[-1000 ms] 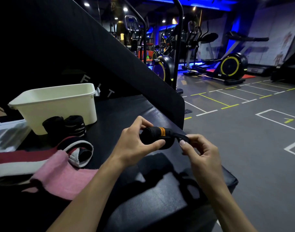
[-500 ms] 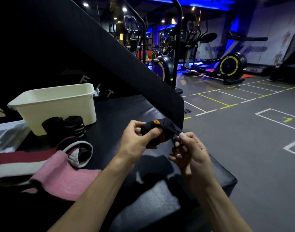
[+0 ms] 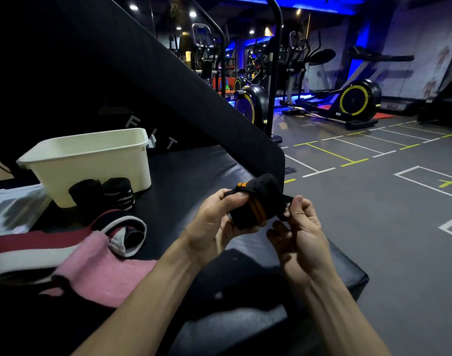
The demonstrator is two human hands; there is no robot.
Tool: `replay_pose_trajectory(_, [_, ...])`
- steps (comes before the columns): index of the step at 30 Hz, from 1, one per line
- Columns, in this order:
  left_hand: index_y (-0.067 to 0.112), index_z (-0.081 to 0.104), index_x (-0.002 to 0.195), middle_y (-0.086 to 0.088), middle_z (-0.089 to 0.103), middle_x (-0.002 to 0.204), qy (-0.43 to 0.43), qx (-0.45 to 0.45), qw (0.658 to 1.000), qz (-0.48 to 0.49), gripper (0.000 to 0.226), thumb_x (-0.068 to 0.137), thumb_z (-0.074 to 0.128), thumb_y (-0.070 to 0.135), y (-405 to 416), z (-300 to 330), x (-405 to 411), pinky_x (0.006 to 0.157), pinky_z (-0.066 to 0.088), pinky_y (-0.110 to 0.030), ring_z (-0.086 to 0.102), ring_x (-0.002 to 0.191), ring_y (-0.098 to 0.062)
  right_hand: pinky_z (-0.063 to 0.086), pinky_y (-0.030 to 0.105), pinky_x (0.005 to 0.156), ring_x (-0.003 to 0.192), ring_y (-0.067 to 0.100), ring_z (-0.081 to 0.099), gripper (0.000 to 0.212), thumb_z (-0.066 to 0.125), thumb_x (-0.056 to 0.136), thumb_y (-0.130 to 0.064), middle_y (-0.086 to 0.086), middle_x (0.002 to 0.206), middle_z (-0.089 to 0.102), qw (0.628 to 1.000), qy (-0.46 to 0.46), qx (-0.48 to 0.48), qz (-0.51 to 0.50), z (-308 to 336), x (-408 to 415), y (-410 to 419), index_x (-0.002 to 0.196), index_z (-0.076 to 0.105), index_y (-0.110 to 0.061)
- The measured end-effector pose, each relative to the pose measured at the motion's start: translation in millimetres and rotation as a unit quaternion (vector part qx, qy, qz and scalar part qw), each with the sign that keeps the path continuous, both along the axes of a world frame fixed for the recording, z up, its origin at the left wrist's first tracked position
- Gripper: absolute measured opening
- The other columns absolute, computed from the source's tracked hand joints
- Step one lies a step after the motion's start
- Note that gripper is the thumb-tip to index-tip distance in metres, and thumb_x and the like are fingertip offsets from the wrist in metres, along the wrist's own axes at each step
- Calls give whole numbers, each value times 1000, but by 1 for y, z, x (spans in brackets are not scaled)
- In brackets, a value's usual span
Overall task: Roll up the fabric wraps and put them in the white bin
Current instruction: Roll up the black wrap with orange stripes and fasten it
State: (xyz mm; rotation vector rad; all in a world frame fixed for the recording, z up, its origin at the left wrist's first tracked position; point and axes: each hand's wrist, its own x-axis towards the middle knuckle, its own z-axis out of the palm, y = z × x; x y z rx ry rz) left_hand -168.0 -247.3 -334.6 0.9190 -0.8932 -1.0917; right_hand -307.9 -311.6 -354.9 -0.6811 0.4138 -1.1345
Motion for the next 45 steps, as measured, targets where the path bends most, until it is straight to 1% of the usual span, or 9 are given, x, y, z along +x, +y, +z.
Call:
replay_pose_trajectory(6, [-17,43,131,-23,66,101,2,-22,999,-47,70,83,68,28,0,-3,-5,60,57,-28,72,77,-28,35,19,41,48,7,43,21,55,94,-35,-1,65,49,999,13,-33,-8,-3,5,-2,76,55,-26])
replay_pose_trajectory(10, [0,61,118,-16,70,89,24,6,997,-68,42,87,58,28,2,-2,-7,55,55,-25,69,67,-24,35,29,52,57,19,46,33,49,107,-15,10,75,52,997,22,-60,33,-12,8,-5,78,55,-28])
replay_pose_trajectory(15, [-4,59,133,-22,70,101,80,18,989,-125,81,70,88,37,2,-5,-5,57,58,-27,71,70,-28,55,37,66,83,26,63,27,48,107,-18,17,103,64,994,15,-66,88,-12,2,-5,83,58,-25])
replay_pose_trajectory(19, [2,75,115,-21,72,97,102,20,984,-145,65,66,92,40,2,-5,-4,57,59,-26,70,68,-27,56,38,69,87,30,57,23,50,105,-20,22,107,59,994,12,-74,83,-10,3,-4,84,60,-22])
replay_pose_trajectory(26, [4,82,95,-20,70,92,112,66,988,-80,45,87,49,34,1,1,-14,60,50,-30,62,65,-27,53,34,62,76,19,60,30,49,102,-29,5,86,66,994,21,-103,27,-16,6,-5,75,61,-28])
replay_pose_trajectory(31, [3,67,128,-22,62,112,34,76,991,-104,68,96,44,58,3,1,-12,60,48,-34,59,77,-26,47,39,63,62,18,52,21,54,96,-39,4,76,59,978,118,-151,-77,-22,7,-7,78,57,-28])
replay_pose_trajectory(34, [13,72,117,-14,66,100,-18,114,991,-72,79,93,31,77,0,-1,-15,51,42,-27,56,67,-20,47,36,66,68,13,51,20,55,92,-45,-1,75,58,957,172,-197,-129,-23,5,-6,76,60,-33])
replay_pose_trajectory(38, [11,69,94,-13,58,74,-4,132,989,-61,68,96,35,69,-4,-3,-15,35,22,-19,43,43,-14,44,28,64,69,12,48,24,55,96,-45,-5,71,54,941,176,-258,-131,-21,5,1,77,57,-29])
replay_pose_trajectory(45, [9,68,71,-8,45,55,32,125,984,-121,53,80,45,56,3,2,-3,31,8,-14,26,30,-5,33,47,79,84,26,36,29,60,97,-47,10,85,45,974,72,-213,-8,-21,15,14,81,55,-23])
